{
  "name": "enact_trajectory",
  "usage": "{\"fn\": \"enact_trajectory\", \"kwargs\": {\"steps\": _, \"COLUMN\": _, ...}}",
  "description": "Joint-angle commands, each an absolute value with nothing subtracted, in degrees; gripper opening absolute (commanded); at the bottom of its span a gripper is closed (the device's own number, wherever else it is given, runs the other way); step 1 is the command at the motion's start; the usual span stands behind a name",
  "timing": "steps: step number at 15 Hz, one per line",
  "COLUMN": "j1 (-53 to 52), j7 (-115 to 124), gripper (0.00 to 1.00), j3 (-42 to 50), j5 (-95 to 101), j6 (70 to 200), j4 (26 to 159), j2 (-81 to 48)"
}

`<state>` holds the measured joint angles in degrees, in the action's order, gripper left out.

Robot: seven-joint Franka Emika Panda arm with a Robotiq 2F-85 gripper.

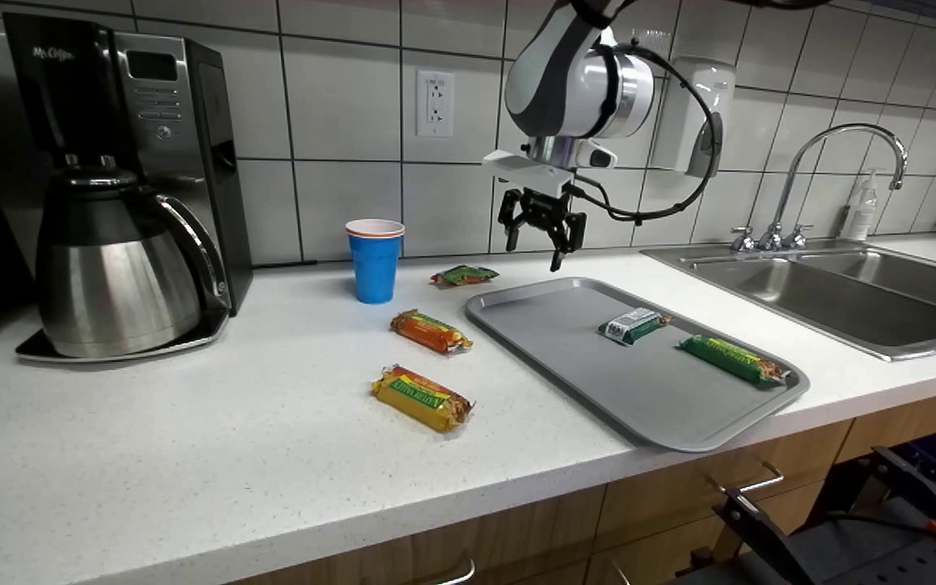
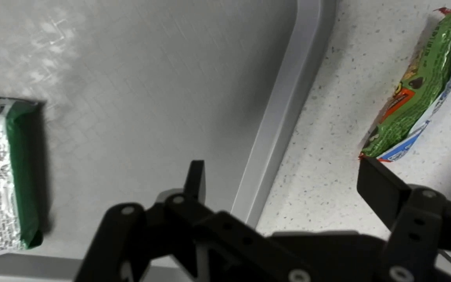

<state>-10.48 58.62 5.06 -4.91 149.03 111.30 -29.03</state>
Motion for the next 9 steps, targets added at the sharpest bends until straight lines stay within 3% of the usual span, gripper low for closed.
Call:
{"fn": "enact_trajectory", "kwargs": {"steps": 1, "j1": -11.72, "j7": 61.98, "gripper": 1.00, "j3": 5.26, "j5": -4.61, "j6": 144.83, "j4": 105.38, "j2": -32.11}}
{"fn": "enact_trajectory", "kwargs": {"steps": 9, "j1": -13.65, "j7": 66.88, "gripper": 1.00, "j3": 5.55, "j5": -3.87, "j6": 139.66, "j4": 95.60, "j2": -38.09}}
